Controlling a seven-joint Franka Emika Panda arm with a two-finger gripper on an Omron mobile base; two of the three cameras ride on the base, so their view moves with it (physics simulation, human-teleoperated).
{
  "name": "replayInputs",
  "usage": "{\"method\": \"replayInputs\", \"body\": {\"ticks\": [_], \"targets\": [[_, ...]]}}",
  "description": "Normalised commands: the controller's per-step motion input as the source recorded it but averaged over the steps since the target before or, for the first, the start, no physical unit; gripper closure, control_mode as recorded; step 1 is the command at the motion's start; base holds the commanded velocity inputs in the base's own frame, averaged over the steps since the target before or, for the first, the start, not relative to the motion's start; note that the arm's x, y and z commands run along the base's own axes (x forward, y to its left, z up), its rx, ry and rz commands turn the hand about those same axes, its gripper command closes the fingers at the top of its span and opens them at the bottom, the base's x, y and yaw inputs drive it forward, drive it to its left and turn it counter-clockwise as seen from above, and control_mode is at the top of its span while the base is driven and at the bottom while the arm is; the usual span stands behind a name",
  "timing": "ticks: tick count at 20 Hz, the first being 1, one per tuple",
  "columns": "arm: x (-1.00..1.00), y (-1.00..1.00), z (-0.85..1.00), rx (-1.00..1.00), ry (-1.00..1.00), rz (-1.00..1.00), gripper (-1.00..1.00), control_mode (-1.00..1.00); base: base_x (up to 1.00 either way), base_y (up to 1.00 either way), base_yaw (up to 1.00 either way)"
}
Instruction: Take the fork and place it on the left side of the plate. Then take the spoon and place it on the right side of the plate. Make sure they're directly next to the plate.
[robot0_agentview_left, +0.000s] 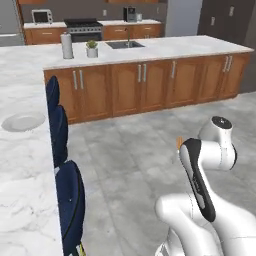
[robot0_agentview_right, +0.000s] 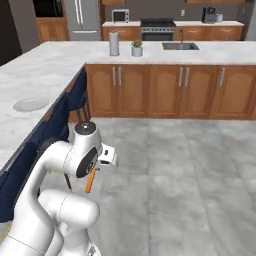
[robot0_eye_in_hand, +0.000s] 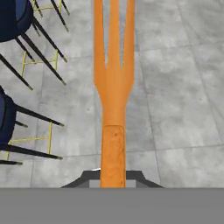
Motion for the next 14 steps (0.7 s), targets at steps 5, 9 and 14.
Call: {"method": "replayInputs", "body": {"ticks": [5,9,14], "targets": [[0.00,0.00,0.00,0.00,0.00,0.00,1.00,1.00,1.00,-0.17,0.71],[0.00,0.00,0.00,0.00,0.00,0.00,1.00,1.00,1.00,-0.37,0.64],[0.00,0.00,0.00,0.00,0.00,0.00,1.00,1.00,0.99,-0.57,0.55]]}}
